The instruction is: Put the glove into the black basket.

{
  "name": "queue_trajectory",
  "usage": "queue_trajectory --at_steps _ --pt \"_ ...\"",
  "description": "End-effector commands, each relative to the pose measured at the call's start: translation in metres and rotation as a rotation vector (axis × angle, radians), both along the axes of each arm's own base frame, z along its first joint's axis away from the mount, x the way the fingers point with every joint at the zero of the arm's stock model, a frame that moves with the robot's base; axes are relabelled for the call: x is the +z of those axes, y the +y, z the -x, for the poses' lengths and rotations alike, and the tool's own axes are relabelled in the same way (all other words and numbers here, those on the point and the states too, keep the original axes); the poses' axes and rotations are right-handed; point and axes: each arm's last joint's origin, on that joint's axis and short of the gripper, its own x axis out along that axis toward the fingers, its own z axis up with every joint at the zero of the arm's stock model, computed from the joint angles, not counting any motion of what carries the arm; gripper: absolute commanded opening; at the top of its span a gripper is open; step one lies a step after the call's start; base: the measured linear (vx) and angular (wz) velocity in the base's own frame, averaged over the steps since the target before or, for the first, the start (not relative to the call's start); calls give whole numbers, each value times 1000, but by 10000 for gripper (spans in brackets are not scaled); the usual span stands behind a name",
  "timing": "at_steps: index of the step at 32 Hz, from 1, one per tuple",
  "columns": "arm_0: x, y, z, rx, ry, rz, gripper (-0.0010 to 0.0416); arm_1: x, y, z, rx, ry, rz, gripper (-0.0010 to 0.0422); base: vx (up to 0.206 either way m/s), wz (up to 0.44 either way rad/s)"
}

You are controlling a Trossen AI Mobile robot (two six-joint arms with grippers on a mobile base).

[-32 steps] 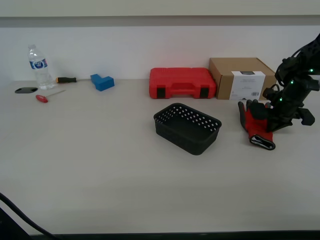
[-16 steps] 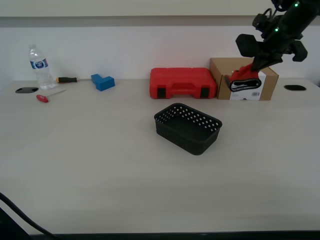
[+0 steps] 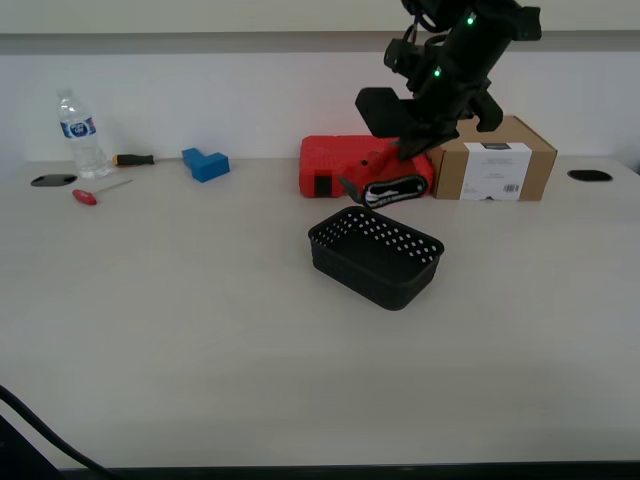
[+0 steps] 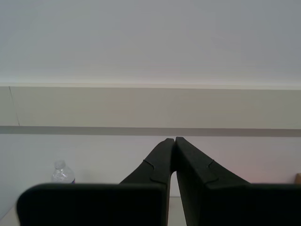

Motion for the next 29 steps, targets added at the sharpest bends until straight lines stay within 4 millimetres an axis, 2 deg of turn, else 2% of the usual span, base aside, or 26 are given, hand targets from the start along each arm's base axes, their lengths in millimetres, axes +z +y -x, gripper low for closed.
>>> queue_trajectory --at_steps 1,2,3,5,6,9,16,20,22,24,29 --pt "-24 10 -1 6 33 6 -1 1 0 0 0 -6 0 0 0 0" --pt "-31 12 -2 5 38 5 -1 1 0 0 0 -6 0 0 0 0" --pt "-47 16 -4 5 53 10 -1 1 0 0 0 -6 0 0 0 0" --pt "-58 18 -6 7 77 14 -1 1 0 0 -1 -7 0 0 0 0" --pt "-72 21 -11 14 107 15 -1 1 0 0 -1 -6 0 0 0 0" --pt "-86 24 -16 11 129 20 -1 1 0 0 0 -8 0 0 0 0" --pt "-88 30 -22 -16 124 -5 3 1 0 0 0 -7 0 0 0 0" --pt "-88 27 -24 -27 117 -6 62 1 0 0 0 -7 0 0 0 0" --pt "-88 26 -24 -31 108 13 116 1 0 0 0 -7 0 0 0 0" --pt "-88 26 -24 -33 103 20 148 1 0 0 0 -7 0 0 0 0" --pt "-88 26 -24 -25 100 21 168 1 0 0 0 -7 0 0 0 0"
